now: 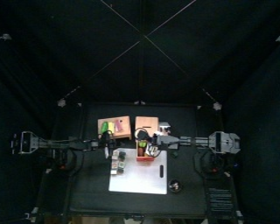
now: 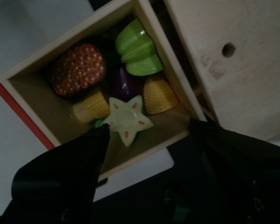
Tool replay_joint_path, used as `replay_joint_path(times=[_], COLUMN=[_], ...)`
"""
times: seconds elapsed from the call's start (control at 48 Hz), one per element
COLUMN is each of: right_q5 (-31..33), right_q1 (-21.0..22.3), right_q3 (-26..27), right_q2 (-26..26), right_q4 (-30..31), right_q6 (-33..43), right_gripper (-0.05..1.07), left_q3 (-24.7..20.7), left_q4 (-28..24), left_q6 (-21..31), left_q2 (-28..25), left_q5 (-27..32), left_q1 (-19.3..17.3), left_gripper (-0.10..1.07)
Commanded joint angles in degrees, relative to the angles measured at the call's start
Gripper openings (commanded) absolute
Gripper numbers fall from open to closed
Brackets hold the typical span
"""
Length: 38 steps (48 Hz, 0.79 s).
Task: Grab starfruit top
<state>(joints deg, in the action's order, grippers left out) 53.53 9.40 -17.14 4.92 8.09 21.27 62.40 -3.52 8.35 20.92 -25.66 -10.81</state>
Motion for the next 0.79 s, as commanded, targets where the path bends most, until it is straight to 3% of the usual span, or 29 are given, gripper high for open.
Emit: replay_joint_path(times=[0.0,0.771], right_q5=[0.97,4.13], right_q1=[-0.44,-2.81], right_q3=[1.85,5.01], right_q2=[-0.62,2.64], right_q4=[-0.35,-0.09], right_q6=[-0.09,-0.18], right_gripper=[1.0,1.0], left_q3=[-0.7,-0.18], left_q4=[0.0,0.0], left_q6=[-0.09,-0.09], left_q2=[-0.09,-0.53], left_q5=[-0.53,-0.53], left_q1=[0.18,-0.18], left_gripper=[0.42,0.41])
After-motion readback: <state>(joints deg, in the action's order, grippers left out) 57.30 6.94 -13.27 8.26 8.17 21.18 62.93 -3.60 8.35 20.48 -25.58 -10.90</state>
